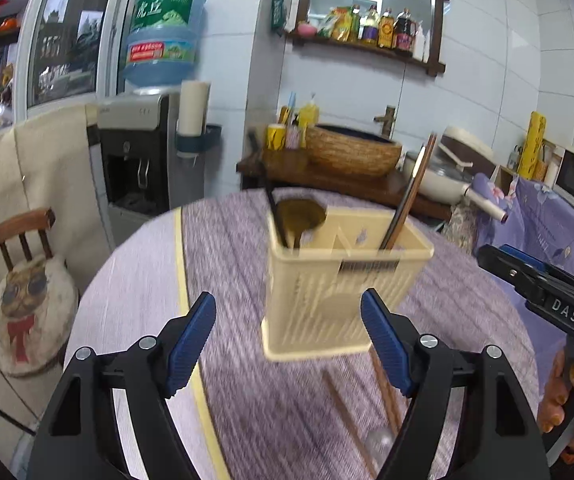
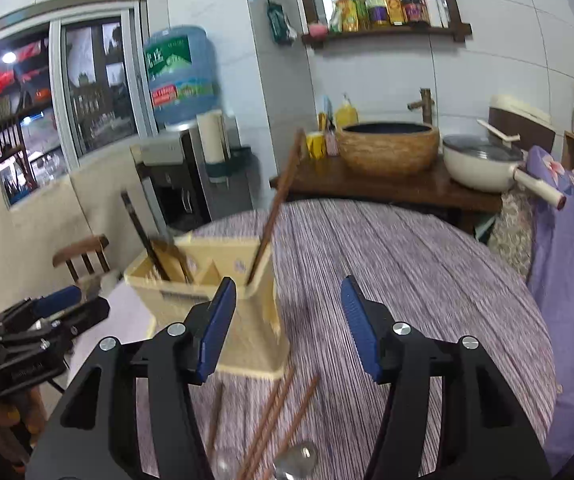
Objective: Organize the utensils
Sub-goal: 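Open both tools to release the chopsticks in the basket, then move both tools back toward the remaining spoons and chopsticks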
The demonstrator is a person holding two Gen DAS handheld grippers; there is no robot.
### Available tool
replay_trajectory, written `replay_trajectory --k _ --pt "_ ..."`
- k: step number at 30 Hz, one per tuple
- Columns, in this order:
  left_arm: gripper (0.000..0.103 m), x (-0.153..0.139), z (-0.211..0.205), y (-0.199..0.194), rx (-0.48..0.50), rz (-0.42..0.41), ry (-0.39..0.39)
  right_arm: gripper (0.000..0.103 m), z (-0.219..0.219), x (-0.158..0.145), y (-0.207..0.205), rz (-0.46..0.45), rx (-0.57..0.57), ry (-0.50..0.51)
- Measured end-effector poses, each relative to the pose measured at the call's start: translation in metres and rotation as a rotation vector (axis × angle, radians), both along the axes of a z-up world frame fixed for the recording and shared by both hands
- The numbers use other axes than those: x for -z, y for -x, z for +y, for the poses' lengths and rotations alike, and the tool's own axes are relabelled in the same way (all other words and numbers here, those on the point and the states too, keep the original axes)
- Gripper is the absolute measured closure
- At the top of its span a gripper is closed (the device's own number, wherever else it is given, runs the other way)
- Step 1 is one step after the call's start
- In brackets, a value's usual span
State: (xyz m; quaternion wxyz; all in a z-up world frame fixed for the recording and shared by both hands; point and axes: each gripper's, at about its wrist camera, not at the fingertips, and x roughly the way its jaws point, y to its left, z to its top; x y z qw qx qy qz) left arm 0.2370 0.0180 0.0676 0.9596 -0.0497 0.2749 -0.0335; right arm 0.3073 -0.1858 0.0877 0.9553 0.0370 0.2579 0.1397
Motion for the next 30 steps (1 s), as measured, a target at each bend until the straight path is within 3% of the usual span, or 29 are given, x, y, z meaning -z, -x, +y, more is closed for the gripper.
replay_trajectory --k 7,14,21,30 --pt "0.029 0.049 0.006 0.019 -0.029 0.119 0.019 0.048 0.000 0.061 0.023 0.159 0.035 0.084" --pt "0.029 0.074 0.011 0.032 -0.052 0.192 0.036 0.048 0.007 0.108 0.043 0.281 0.033 0.140" --pt "0.029 0.075 0.011 0.040 -0.049 0.194 0.037 0.048 0.022 0.133 0.051 0.328 0.032 0.214" --pt "0.029 0.077 0.008 0.041 -0.033 0.205 0.054 0.048 0.020 0.136 0.053 0.354 -0.009 0.256"
